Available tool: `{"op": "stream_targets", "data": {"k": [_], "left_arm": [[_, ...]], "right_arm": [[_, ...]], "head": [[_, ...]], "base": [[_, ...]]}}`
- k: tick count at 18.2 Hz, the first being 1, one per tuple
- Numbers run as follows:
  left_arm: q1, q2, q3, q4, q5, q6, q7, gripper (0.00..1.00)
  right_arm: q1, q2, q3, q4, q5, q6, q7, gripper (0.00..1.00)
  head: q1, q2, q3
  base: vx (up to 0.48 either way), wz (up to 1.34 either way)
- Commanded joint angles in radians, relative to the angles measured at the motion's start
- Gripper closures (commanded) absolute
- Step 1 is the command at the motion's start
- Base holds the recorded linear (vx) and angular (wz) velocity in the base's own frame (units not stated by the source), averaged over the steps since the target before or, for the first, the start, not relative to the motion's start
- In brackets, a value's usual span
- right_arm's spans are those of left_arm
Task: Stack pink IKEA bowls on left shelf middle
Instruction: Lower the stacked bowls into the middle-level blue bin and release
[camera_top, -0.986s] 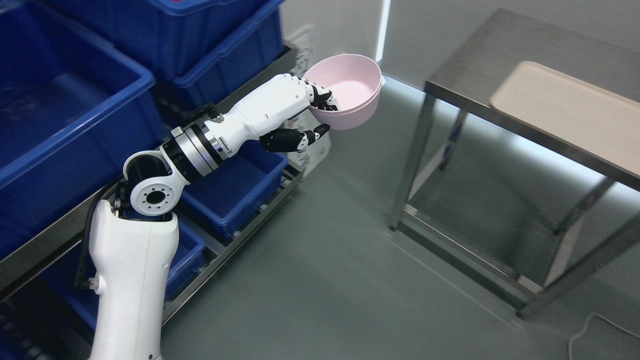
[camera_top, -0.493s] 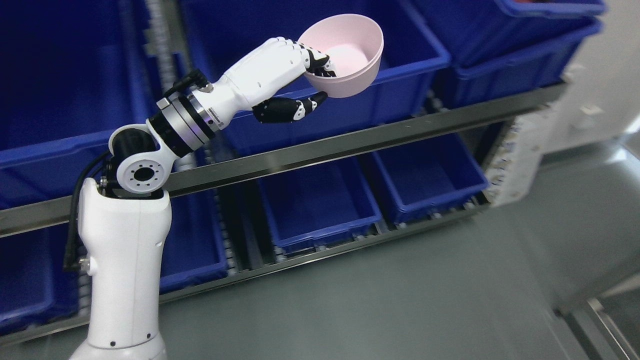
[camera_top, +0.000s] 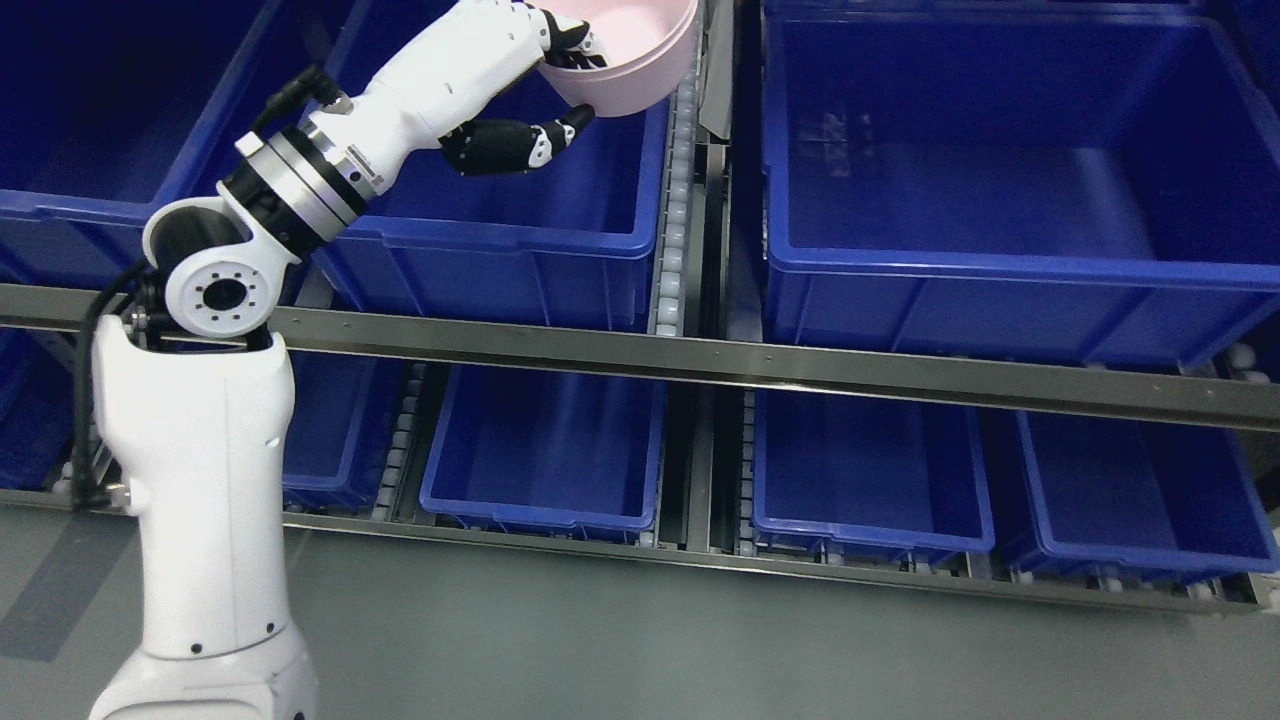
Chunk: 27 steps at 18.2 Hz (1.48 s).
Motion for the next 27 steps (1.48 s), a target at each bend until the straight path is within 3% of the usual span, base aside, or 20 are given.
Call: {"op": "stream_targets", "data": {"k": [1,8,20,24,27], "left_arm": [[-0.038,0.133,0.040,0.130,-0.040,0.027,-0.001,0.98],[-0.052,0.158,-0.106,0.306,-0.095,0.027,-0.001,0.97],[-0.099,0.136,-0.112,0.464,-0.155,0.025,0.019,0.96],[-0.119,0.092,-0.111,0.505,-0.155,0.025,0.099,0.82],[-0.124,0.084,-0.106,0.508,-0.155,0.025,0.136,0.64]], "right_arm": [[0.000,-0.017,-0.009,0.000,0.008,-0.006,0.000,0.00],[0.000,-0.017,-0.009,0.000,0.008,-0.007,0.000,0.00],[0.000,-0.017,-0.009,0.000,0.008,-0.006,0.000,0.00],[0.000,-0.017,-0.009,0.000,0.008,-0.006,0.000,0.00],[0.000,-0.017,-0.009,0.000,0.008,-0.006,0.000,0.00]], "head": [[0.0000,0.000,0.000],[0.0000,0.000,0.000],[0.0000,0.000,0.000],[0.0000,0.000,0.000],[0.0000,-0.001,0.000]], "base": [[0.084,0.35],[0.052,0.17],[0.002,0.00],[0.000,0.00],[0.000,0.00]]}}
